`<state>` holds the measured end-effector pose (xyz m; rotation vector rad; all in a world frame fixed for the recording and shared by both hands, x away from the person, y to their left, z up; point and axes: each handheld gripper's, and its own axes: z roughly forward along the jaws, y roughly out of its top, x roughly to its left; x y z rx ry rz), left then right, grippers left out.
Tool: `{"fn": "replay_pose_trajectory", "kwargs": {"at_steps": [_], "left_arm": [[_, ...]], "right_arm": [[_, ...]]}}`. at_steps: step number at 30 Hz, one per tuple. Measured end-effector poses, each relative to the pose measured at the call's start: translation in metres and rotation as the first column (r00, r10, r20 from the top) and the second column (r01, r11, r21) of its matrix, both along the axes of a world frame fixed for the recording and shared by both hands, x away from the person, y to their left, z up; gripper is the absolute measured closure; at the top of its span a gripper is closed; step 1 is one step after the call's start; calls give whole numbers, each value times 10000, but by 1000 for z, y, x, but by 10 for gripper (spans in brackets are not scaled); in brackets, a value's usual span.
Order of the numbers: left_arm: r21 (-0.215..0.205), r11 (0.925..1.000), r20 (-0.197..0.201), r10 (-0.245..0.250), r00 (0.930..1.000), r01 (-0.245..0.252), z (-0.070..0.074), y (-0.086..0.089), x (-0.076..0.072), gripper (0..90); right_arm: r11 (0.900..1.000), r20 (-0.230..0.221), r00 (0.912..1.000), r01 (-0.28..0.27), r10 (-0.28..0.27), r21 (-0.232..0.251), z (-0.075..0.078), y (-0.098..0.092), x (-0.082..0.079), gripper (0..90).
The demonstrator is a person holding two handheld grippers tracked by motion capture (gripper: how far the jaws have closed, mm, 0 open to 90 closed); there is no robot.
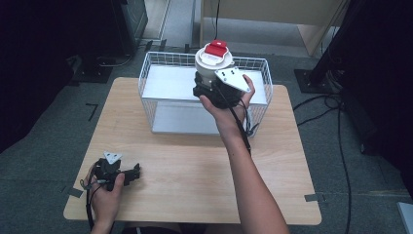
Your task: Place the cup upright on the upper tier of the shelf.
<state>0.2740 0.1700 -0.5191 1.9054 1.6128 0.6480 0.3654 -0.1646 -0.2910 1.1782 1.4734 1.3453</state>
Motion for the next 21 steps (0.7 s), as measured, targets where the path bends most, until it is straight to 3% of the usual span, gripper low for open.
{"fn": "replay_pose_trajectory", "kwargs": {"at_steps": [9, 14, 21], "left_arm": [[1, 10000, 7, 9, 10000, -9, 0, 0, 0, 0], [-4, 10000, 19, 12, 10000, -12, 0, 0, 0, 0], [2, 10000, 25, 4, 10000, -4, 0, 0, 0, 0]], "right_arm": [[9994, -261, 9993, 266, -271, -208, -7, -2, 28, 98], [9989, -400, 9981, 456, -459, -88, -9, -6, 47, 98], [9984, -488, 9972, 561, -564, -64, -10, -6, 59, 98]]}}
